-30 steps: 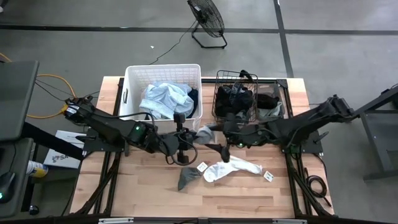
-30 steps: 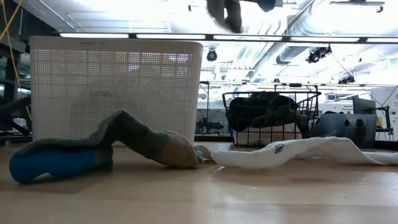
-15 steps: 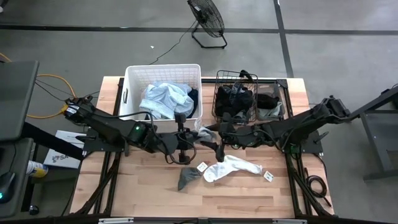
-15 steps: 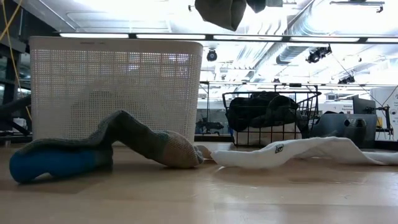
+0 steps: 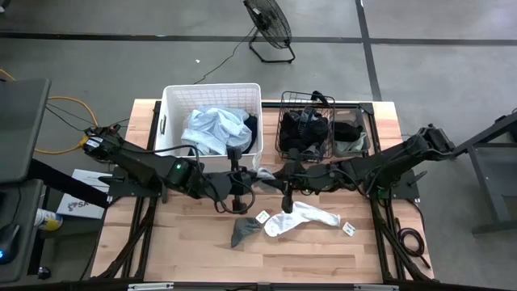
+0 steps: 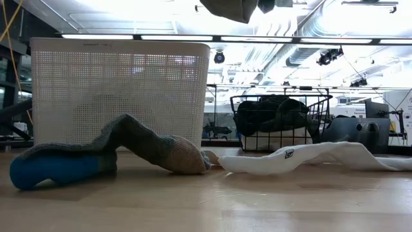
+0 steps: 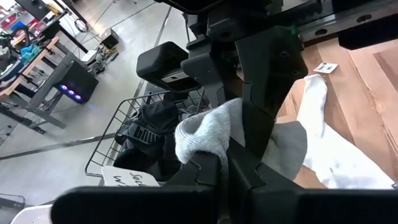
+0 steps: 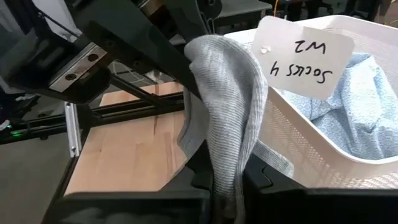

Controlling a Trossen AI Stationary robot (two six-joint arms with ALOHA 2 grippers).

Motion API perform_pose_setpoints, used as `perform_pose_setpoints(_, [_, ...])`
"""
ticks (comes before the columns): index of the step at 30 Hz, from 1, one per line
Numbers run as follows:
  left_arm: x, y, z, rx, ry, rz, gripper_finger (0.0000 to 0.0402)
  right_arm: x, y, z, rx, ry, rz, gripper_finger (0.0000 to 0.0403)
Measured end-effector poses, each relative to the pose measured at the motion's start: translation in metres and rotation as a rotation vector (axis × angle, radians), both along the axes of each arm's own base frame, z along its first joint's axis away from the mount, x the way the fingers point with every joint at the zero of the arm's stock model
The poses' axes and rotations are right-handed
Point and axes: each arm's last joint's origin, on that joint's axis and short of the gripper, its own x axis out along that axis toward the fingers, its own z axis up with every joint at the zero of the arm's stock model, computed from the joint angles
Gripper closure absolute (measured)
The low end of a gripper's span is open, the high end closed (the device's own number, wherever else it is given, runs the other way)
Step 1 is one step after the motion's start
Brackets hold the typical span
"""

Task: Pick & Place Cloths
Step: Put the gray sock into the black bin

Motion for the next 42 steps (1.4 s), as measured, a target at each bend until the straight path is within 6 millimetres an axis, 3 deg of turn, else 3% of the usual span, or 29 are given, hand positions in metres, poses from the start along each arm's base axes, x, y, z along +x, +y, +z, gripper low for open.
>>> perform_pose_setpoints(10, [0.000, 0.000, 0.000, -0.002, 0.000, -0.002, 0.0343, 0.000, -0.002, -0.002, 0.048, 0.019, -0.001, 0.0391])
perform_pose_setpoints(18, [-0.003, 0.001, 0.002, -0.002, -0.005, 0.003, 0.0216, -0.003, -0.003, -0.007, 0.066, 0.086, -0.001, 0.0393])
perform_pose_setpoints(23, [-0.015, 0.006, 0.017, -0.033, -0.064, 0.017, 0.0160, -0.012, -0.010, 0.000, 0.078, 0.096, -0.016, 0.0393])
perform_pose_setpoints(33, [-0.049, 0.020, 0.045, -0.116, -0.149, 0.036, 0.0147, -0.050, -0.038, 0.024, 0.066, 0.151, -0.086, 0.0393])
perform_pose_setpoints(42, [-0.068, 0.027, 0.050, -0.195, -0.146, 0.069, 0.0147, -0.100, -0.072, 0.033, 0.094, 0.298, -0.227, 0.0393])
